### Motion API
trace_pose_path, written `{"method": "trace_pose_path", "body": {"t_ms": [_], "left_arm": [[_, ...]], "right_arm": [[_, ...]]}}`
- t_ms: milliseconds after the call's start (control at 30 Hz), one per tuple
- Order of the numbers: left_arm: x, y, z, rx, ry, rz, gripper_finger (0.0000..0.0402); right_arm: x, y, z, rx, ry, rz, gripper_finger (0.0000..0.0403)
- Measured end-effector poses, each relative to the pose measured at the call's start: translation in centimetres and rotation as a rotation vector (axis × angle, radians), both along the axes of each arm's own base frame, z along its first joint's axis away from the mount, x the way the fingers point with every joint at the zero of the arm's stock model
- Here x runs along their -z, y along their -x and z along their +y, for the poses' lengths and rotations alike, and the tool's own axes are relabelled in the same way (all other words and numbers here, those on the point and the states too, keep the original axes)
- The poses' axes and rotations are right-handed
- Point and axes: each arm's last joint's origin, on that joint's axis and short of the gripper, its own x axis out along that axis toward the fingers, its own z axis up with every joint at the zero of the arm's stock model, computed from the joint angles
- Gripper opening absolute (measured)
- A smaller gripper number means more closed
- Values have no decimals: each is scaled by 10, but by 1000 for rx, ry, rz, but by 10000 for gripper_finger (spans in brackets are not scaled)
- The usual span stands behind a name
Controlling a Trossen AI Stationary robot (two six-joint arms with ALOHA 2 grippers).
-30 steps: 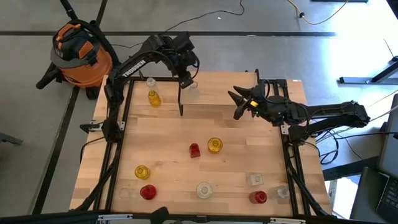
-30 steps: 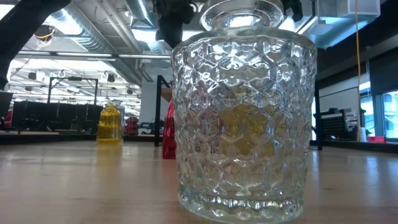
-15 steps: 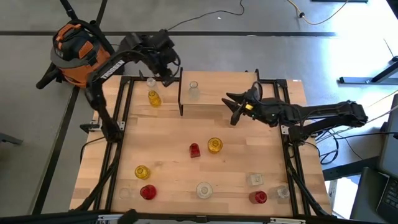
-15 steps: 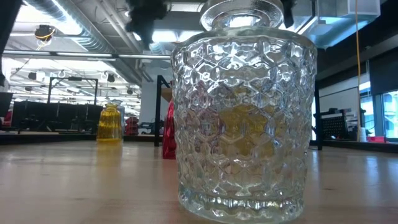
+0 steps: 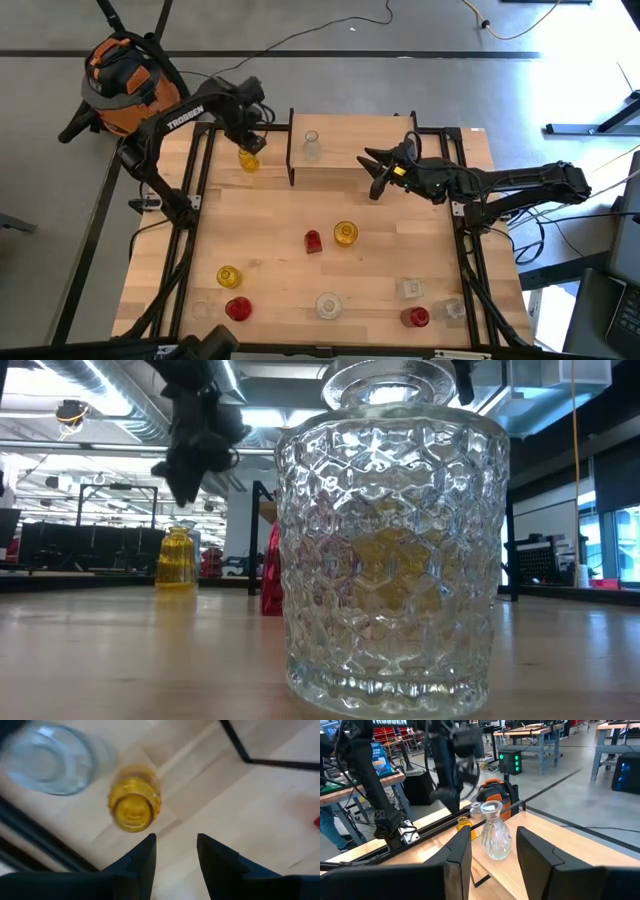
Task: Sort vases onto shelf
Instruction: Put the yellow vase on the shelf
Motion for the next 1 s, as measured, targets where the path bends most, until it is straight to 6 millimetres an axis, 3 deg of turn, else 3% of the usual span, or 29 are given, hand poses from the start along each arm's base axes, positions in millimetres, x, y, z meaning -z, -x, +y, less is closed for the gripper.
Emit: {"method": "trace_pose_path", "body": {"t_ms": [267, 600, 767, 1000], "left_arm": [[33, -1, -3, 6, -39, 57, 135], [45, -3, 1, 12, -77, 58, 127], [52, -3, 0, 59, -53, 66, 94], [43, 1, -15, 126, 4, 86, 13]], "right_arm": [[0, 0, -6, 10, -3, -1, 117], [0, 0, -6, 10, -3, -5, 117], [-1, 0, -6, 11, -3, -7, 117], [-1, 0, -6, 9, -3, -8, 117]]}}
